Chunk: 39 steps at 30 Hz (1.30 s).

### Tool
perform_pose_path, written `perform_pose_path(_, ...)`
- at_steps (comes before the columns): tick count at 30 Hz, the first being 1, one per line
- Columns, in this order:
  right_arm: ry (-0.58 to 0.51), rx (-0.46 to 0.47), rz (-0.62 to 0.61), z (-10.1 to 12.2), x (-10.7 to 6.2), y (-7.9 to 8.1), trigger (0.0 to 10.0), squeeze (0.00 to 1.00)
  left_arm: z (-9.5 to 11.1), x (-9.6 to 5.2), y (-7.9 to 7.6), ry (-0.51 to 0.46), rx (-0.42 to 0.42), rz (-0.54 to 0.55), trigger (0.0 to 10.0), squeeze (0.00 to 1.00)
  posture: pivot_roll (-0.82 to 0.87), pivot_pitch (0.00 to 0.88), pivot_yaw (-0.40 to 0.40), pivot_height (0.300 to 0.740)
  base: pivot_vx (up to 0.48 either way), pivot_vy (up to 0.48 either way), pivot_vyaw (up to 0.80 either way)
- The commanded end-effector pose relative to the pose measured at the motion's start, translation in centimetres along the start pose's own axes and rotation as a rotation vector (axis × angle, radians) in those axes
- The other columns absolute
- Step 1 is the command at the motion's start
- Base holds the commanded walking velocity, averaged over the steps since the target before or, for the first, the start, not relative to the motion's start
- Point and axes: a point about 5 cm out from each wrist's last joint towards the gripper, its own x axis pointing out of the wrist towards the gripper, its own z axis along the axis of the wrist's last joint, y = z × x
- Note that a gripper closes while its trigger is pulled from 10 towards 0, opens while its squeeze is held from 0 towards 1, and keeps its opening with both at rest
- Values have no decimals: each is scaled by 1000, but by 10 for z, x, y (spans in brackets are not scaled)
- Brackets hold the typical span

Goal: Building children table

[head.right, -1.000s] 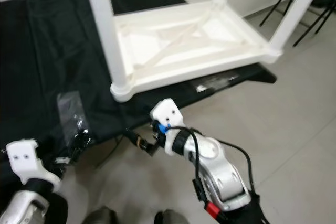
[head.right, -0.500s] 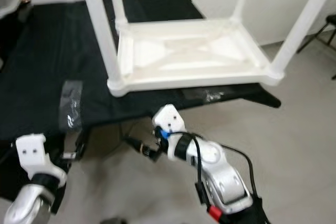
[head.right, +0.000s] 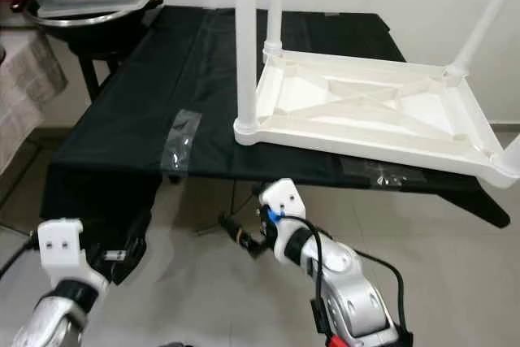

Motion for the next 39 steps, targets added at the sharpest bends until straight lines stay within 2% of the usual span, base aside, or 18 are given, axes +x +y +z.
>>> perform_pose_path(1,-8,5,0,1,2,0,10000,0,-6,-1,6,25,2,28,10000,0,12,123,-45,740,371,0,0)
perform_pose_path(3,-53,0,28,8,3,1,10000,0,-5,0,5,22,-1,18,10000,0,13,121,-46,740,371,0,794)
perform_pose_path(6,8,-79,14,4,7,-1,10000,0,-5,1,5,22,0,14,10000,0,10,123,-44,740,371,0,0)
perform_pose_path(9,-30,-51,56,8,6,1,10000,0,-4,1,5,19,-1,13,10000,0,12,122,-43,740,375,0,0)
perform_pose_path(10,-75,1,162,15,3,8,10000,0,-4,2,5,15,2,9,10000,0,14,125,-46,740,371,0,0)
perform_pose_path(15,-99,20,292,20,-4,16,10000,0,-3,3,5,12,1,2,10000,0,13,127,-45,740,365,0,0)
perform_pose_path(18,-106,30,420,27,-16,17,10000,0,-2,3,3,8,2,-32,10000,0,13,132,-41,740,0,0,0)
perform_pose_path(21,-107,24,433,30,-19,14,10000,0,-2,3,3,10,11,-41,10000,0,13,132,-41,740,0,0,0)
perform_pose_path(22,-117,20,427,35,-23,7,10000,0,-2,3,3,11,24,-54,10000,0,10,139,-41,740,0,0,0)
perform_pose_path(25,-123,19,420,40,-27,0,10000,0,-2,2,3,11,35,-62,10000,0,11,142,-41,740,0,0,0)
perform_pose_path(27,-85,14,426,42,-47,-16,10000,0,-3,-2,5,13,40,-73,10000,0,7,164,-43,740,0,0,0)
perform_pose_path(28,-85,14,426,42,-47,-16,10000,0,-3,-2,5,13,40,-73,10000,0,7,164,-43,740,0,0,0)
perform_pose_path(29,-36,-10,399,39,-63,-31,10000,0,-3,-6,6,17,38,-76,10000,0,4,174,-41,740,0,0,0)
perform_pose_path(31,-36,-10,399,39,-63,-31,10000,0,-3,-6,6,17,38,-76,10000,0,4,174,-41,740,0,0,0)
perform_pose_path(34,-21,-69,273,43,-66,-56,10000,0,-4,-11,8,23,47,-87,10000,0,3,188,-38,740,0,0,0)
perform_pose_path(36,-21,-69,273,43,-66,-56,10000,0,-4,-11,8,23,47,-87,10000,0,3,188,-38,740,0,0,0)
perform_pose_path(37,-12,-93,182,51,-68,-81,10000,0,-7,-16,5,39,94,-170,10000,0,22,212,-51,740,0,0,0)
perform_pose_path(39,-12,-93,182,51,-68,-81,10000,0,-7,-16,5,39,94,-170,10000,0,22,212,-51,740,0,0,0)
